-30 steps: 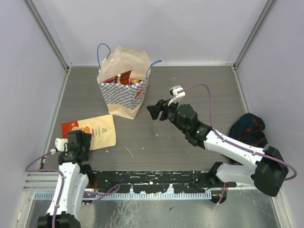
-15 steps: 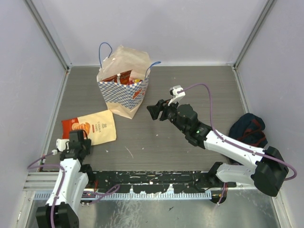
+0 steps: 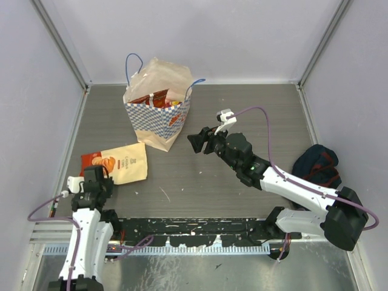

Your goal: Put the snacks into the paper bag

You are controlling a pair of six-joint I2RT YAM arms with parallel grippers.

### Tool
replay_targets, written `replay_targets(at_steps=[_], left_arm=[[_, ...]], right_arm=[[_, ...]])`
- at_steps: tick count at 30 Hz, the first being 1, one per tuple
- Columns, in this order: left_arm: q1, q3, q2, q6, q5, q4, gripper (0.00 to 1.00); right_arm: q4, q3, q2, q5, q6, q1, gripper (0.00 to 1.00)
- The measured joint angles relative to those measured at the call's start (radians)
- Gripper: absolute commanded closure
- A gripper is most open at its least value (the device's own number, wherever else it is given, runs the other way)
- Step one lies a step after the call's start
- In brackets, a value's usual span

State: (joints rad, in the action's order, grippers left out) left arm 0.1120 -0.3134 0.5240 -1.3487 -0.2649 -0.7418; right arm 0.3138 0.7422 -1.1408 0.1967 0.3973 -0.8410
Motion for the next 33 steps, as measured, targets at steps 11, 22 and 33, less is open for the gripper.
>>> replay_targets(at_steps=[11,22,33], left_arm=[[0.000,-0.353,-0.025,0.113,-0.057,-0.163,1.00],[0.000,-0.605,0.096,0.216,-0.005,-0.175,1.00],[0.000,-0.848,0.240,0.239,0.097,-0.146,1.00]], right_arm=[[0.000,0.000,-0.011,0.004,0.000,0.000,0.35],[0.000,0.000,-0.011,0.073,0.000,0.002,0.34],[0.000,0.000,-0.014,0.107,0.003,0.029,0.31]])
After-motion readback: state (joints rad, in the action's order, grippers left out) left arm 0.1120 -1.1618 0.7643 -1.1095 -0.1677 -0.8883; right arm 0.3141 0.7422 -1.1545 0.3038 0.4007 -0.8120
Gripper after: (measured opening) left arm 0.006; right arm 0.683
